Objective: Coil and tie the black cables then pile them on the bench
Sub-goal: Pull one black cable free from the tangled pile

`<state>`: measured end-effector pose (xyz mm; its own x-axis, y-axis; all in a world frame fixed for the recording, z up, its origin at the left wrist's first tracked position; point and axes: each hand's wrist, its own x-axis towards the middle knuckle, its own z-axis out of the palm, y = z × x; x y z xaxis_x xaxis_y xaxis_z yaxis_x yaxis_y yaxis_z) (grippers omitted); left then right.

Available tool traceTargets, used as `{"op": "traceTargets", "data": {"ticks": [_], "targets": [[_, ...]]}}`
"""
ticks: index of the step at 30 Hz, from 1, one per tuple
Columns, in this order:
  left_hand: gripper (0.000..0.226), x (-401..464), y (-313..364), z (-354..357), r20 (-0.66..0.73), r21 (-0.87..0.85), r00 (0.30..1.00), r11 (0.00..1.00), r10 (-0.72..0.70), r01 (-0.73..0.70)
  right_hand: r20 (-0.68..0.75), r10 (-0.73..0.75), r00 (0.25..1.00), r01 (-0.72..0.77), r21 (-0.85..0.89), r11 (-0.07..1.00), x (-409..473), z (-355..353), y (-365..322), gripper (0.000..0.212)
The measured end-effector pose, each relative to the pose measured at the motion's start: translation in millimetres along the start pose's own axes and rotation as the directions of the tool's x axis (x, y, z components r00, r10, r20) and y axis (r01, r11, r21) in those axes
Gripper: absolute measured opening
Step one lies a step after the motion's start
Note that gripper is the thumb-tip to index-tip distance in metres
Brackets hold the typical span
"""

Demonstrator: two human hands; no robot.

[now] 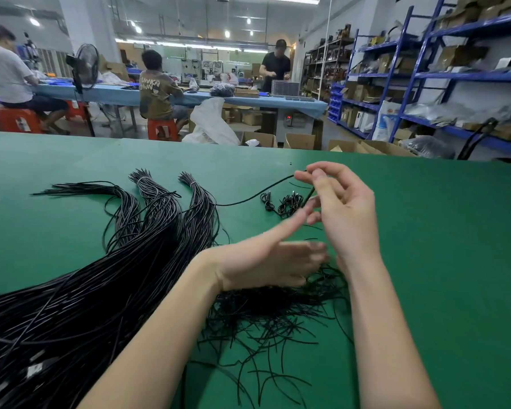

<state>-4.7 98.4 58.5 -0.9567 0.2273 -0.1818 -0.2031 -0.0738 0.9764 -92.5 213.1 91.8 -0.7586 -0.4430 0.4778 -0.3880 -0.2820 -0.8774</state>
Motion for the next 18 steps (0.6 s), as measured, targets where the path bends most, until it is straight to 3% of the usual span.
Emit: {"op": "traceTargets", "data": {"ticks": [2, 5, 7, 8, 10, 12, 15, 18], "targets": [[0.094, 2, 1, -8, -0.245, -0.046, 0.959, 0.986, 0.144, -0.16, 0.063, 0.044, 0.997, -0.038, -0.091, 0.995, 1, -12, -1, 0.009], [0.086, 5, 1, -18, -0.565, -0.016, 0.756, 0.912, 0.33, -0.411, 0.268, 0.213, 0.94, -0.087, -0.415, 0.906, 1, -37, -3, 0.009], [0.078, 6, -2, -24, -0.668, -0.011, 0.648, 0.866, 0.366, -0.5, 0.363, 0.336, 0.869, -0.031, -0.638, 0.769, -1, -51, 0, 0.011], [0.07, 7, -4, -27, -0.688, -0.032, 0.628, 0.849, 0.363, -0.527, 0.376, 0.376, 0.847, -0.013, -0.692, 0.722, -2, -56, 0, 0.013], [0.054, 8, -7, -30, -0.674, -0.046, 0.649, 0.856, 0.354, -0.514, 0.407, 0.407, 0.818, -0.013, -0.693, 0.721, -4, -57, 1, 0.017], [0.048, 9, -8, -29, -0.637, -0.075, 0.688, 0.86, 0.348, -0.505, 0.491, 0.366, 0.79, 0.008, -0.606, 0.795, -6, -53, 0, 0.013], [0.043, 9, -6, -28, -0.604, -0.204, 0.713, 0.795, 0.357, -0.571, 0.615, 0.25, 0.748, 0.009, -0.386, 0.923, -11, -40, 4, 0.01], [0.044, 5, -3, -29, -0.611, -0.283, 0.706, 0.734, 0.358, -0.617, 0.646, 0.242, 0.723, -0.075, -0.275, 0.958, -15, -31, 10, 0.011]]}}
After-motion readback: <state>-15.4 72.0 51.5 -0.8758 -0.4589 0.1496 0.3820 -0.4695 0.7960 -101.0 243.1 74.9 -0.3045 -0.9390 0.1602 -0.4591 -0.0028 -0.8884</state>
